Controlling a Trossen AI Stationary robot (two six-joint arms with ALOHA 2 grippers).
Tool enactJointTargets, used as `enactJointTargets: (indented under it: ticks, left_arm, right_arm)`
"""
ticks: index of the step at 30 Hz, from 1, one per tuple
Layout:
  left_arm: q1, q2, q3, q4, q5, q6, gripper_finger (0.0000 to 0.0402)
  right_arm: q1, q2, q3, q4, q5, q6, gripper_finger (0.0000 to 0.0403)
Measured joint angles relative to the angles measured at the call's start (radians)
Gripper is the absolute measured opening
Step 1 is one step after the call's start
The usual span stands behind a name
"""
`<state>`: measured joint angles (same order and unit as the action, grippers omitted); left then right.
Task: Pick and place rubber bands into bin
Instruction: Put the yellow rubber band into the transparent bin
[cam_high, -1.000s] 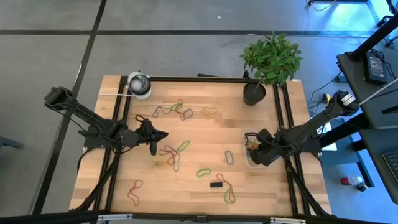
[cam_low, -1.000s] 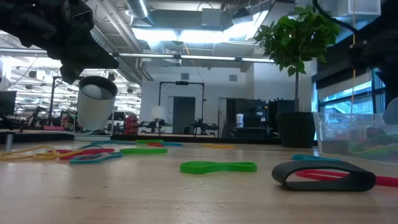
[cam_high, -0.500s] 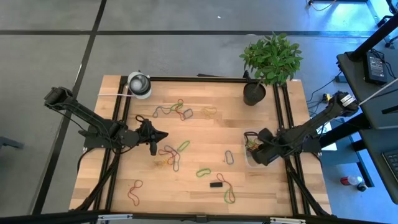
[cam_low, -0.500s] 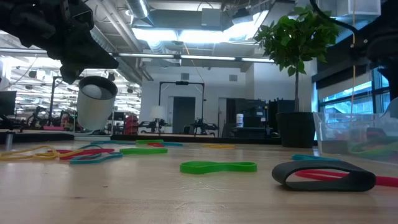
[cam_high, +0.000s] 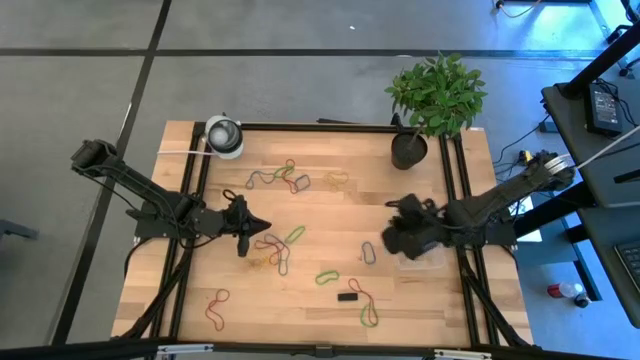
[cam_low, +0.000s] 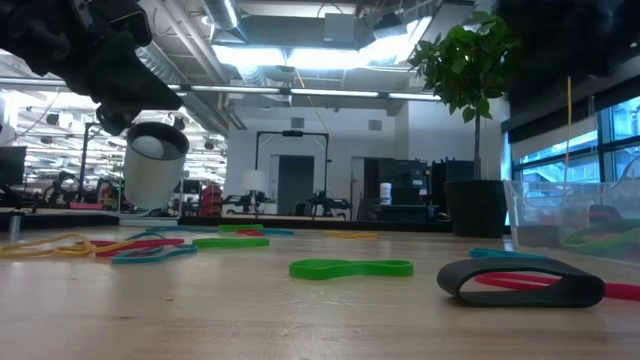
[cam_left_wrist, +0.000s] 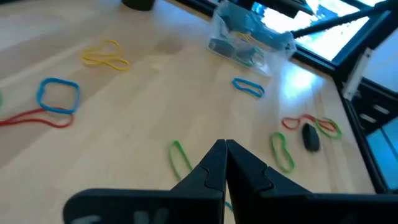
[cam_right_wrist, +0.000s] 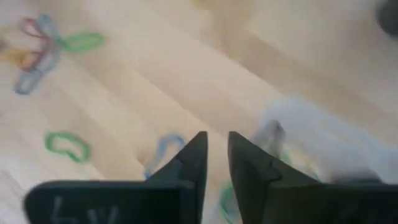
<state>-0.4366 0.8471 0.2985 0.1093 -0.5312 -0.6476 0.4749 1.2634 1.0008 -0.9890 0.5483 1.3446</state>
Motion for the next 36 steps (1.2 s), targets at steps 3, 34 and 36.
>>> enactJointTargets:
  ticks: [3,34,36]
  left_arm:
    - [0.0,0.0,0.0,0.0,0.013,0.016,0.0003]
    - [0.0,0.0,0.0,0.0,-0.068,-0.064,0.0003]
    - [0.0,0.0,0.0,-0.001,-0.081,-0.076,0.0003]
  right_arm:
    - [-0.078,0.101,0.07,0.102,0.001,-0.185,0.0042]
    - [-0.686,0.824,0.46,0.374,-0.291,-0.732,0.0167]
    - [-0.696,0.85,0.46,0.37,-0.302,-0.755,0.0168]
